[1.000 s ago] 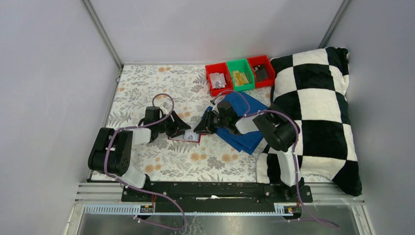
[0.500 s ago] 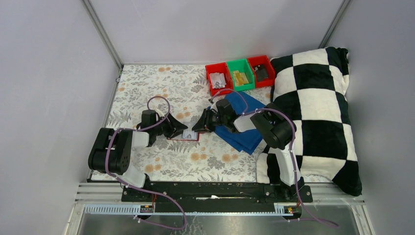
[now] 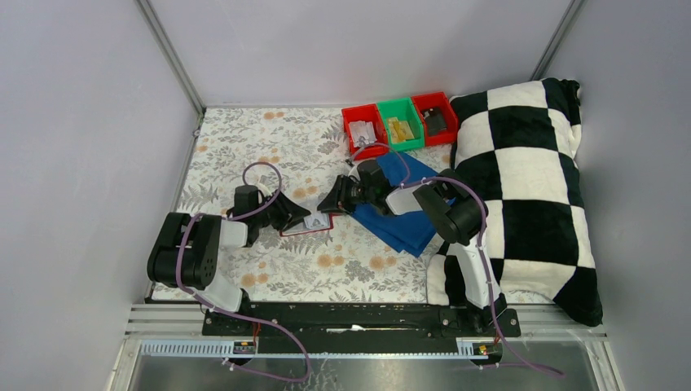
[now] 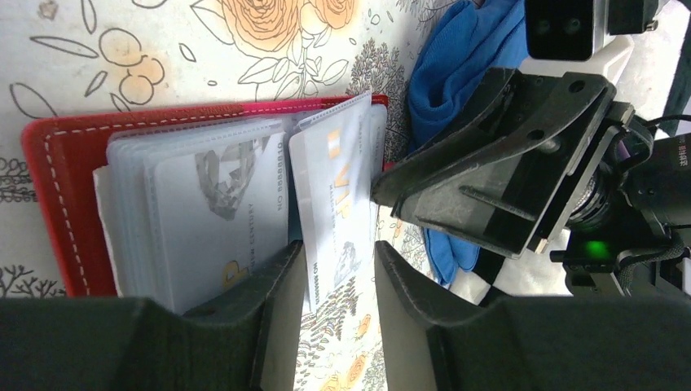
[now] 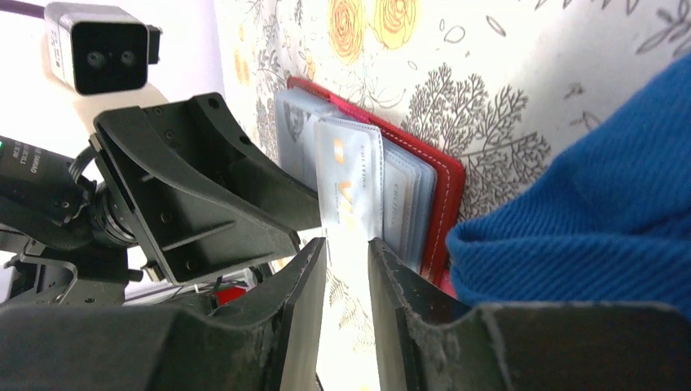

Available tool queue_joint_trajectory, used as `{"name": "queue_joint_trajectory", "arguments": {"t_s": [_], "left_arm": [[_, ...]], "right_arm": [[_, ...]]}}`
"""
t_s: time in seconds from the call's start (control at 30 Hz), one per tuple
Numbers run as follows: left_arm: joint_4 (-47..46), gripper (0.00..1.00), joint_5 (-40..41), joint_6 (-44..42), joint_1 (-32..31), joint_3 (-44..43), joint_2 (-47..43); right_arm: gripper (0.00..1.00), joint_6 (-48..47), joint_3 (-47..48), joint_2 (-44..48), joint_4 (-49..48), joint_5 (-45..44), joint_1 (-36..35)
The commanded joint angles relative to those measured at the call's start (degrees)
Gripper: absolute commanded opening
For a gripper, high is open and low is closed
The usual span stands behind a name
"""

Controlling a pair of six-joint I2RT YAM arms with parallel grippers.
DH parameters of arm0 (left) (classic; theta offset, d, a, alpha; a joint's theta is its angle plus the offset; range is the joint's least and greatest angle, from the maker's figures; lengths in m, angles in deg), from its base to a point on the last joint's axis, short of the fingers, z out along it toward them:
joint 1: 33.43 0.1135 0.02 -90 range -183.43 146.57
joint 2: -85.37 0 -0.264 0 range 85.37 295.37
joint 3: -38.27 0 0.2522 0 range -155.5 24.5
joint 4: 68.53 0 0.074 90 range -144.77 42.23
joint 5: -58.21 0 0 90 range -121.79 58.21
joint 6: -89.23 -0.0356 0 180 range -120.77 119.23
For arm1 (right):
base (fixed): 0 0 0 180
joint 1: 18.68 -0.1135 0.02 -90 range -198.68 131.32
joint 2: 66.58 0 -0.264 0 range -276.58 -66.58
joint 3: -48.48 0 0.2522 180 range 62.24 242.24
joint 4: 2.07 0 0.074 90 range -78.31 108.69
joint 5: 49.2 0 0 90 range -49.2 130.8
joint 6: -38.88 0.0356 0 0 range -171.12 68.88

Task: Take the credit cards out of the card holder
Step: Remove the credit card from the card holder.

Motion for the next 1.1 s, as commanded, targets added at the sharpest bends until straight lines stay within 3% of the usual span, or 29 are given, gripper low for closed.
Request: {"name": "queue_joint_trajectory", "arguments": {"t_s": [0.0, 0.43, 0.67, 0.87, 1.07], "left_arm": [[-6.98, 0.38, -7.86, 2.82, -1.80, 0.19, -1.71], [-9.28, 0.26, -5.67, 4.02, -1.80, 1.85, -3.15], [-8.08, 0.00, -3.89, 3.72, -1.79, 1.91, -3.00], [-2.37, 0.00, -2.12, 1.32, -1.75, 0.69, -4.01], [11.24, 0.00, 0.73, -4.62, -1.72, -0.61, -7.38]], "right_arm": [[0.34, -2.02, 1.88, -4.64, 5.17, -3.45, -1.65], [0.34, -2.13, 0.40, -4.28, 4.88, -3.36, -1.89], [0.34, -2.22, 0.01, -3.79, 4.70, -3.37, -1.82], [0.34, -3.31, -0.92, -1.20, 5.30, -3.29, -1.87], [0.34, -7.01, -0.58, 3.31, 8.67, -3.10, -1.82]]}}
